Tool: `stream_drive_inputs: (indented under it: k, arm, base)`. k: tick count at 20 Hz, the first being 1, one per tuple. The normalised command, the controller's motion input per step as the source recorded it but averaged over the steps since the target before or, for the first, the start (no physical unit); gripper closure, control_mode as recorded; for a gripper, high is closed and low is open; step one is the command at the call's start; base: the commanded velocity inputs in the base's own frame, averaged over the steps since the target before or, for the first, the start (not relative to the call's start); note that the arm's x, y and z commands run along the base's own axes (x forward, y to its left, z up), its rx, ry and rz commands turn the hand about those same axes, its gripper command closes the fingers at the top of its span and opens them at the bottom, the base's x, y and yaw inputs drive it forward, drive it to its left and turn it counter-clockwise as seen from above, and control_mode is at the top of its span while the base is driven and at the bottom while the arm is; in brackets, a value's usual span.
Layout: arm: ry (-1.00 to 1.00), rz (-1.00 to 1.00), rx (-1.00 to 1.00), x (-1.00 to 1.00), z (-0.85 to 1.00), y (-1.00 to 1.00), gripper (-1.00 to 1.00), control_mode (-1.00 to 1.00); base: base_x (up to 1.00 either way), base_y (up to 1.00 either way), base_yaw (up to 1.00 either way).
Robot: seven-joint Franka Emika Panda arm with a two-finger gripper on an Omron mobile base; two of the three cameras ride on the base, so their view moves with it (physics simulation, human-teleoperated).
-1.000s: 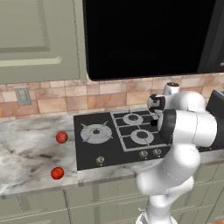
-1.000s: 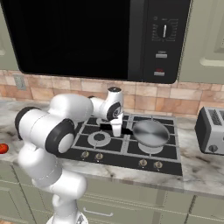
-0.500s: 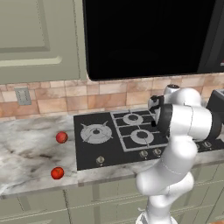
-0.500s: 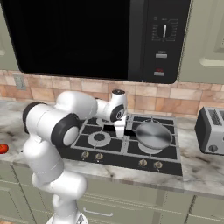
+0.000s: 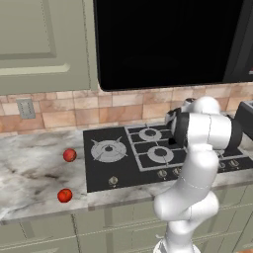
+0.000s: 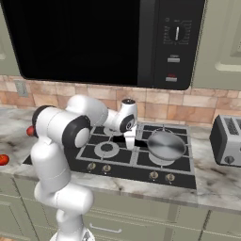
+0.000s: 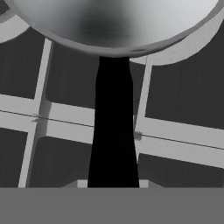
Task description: Place the pan on the front right burner on the stove. Then place the tomato and the onion in the pan and turn on the front right burner.
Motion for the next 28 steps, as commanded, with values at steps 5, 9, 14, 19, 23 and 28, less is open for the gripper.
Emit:
stream_drive_inputs:
  k: [5, 9, 14, 19, 23, 28]
  arm:
    - [0.0, -0.01, -0.01, 0.22, -0.26, -0.05, 1.0, -1.0]
    - [0.01, -0.01, 0.0, 0.16, -0.27, -0.07, 1.0, -1.0]
    - [0.06, -0.01, 0.0, 0.02, -0.26, -0.04, 1.0, -1.0]
    - [0.11, -0.01, 0.0, 0.0, -0.22, 0.0, 1.0, -1.0]
    - [0.06, -0.01, 0.02, 0.0, -0.04, 0.0, 1.0, -1.0]
    - [0.0, -0.04, 0.07, -0.03, 0.0, 0.0, 1.0, -1.0]
  base:
    - [0.0, 0.0, 0.0]
    - [0.0, 0.0, 0.0]
    - [0.0, 0.0, 0.0]
    - [0.0, 0.0, 0.0]
    - [0.0, 0.0, 0.0]
    - [0.0, 0.0, 0.0]
